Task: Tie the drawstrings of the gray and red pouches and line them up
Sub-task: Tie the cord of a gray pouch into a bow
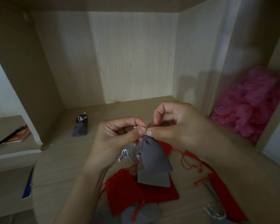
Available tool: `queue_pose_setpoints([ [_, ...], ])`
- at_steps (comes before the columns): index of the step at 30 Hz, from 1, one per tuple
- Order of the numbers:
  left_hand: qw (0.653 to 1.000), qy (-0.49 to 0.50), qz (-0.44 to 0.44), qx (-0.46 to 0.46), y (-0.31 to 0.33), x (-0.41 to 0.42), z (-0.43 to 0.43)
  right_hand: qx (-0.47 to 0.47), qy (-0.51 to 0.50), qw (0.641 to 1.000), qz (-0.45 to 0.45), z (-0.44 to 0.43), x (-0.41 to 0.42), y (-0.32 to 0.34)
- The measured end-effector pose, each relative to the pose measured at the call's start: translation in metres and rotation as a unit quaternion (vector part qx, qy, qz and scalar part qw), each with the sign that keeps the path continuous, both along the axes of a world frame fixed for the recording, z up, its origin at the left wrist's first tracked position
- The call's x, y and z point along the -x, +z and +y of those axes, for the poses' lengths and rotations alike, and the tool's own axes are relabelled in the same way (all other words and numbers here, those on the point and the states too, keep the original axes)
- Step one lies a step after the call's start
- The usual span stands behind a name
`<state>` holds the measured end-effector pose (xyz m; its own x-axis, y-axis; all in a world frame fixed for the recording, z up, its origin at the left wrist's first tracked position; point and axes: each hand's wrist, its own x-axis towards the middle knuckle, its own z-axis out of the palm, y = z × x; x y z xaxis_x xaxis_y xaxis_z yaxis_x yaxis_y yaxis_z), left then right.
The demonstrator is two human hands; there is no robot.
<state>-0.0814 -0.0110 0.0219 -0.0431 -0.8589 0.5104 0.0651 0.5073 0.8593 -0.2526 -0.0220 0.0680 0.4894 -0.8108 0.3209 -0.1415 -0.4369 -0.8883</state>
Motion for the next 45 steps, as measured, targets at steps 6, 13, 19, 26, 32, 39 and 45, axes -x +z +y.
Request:
queue_pose_setpoints([
  [6,1.000,0.002,0.020,0.021,0.003,0.000,0.002,-0.067,0.040,0.994,-0.073,0.001,-0.003,-0.003],
  [13,1.000,0.021,-0.008,-0.004,0.007,0.000,0.003,0.054,-0.012,0.998,-0.018,-0.005,-0.011,-0.011],
  [19,0.994,0.033,-0.101,-0.008,0.006,-0.002,0.004,0.149,-0.101,0.982,0.056,-0.006,-0.015,-0.024],
  [26,0.997,0.028,-0.075,-0.010,0.002,-0.003,-0.001,0.017,-0.038,0.999,-0.021,-0.016,-0.006,-0.016],
  [32,0.999,0.018,-0.050,0.000,-0.004,-0.002,-0.005,-0.052,0.009,0.998,-0.030,-0.017,-0.004,-0.015],
  [39,0.997,0.023,-0.069,-0.008,-0.003,0.001,-0.003,0.011,-0.001,1.000,0.008,-0.015,-0.010,-0.020],
  [45,0.982,0.108,-0.153,0.002,-0.005,0.004,-0.002,0.178,-0.063,0.979,0.069,-0.022,-0.018,-0.036],
])
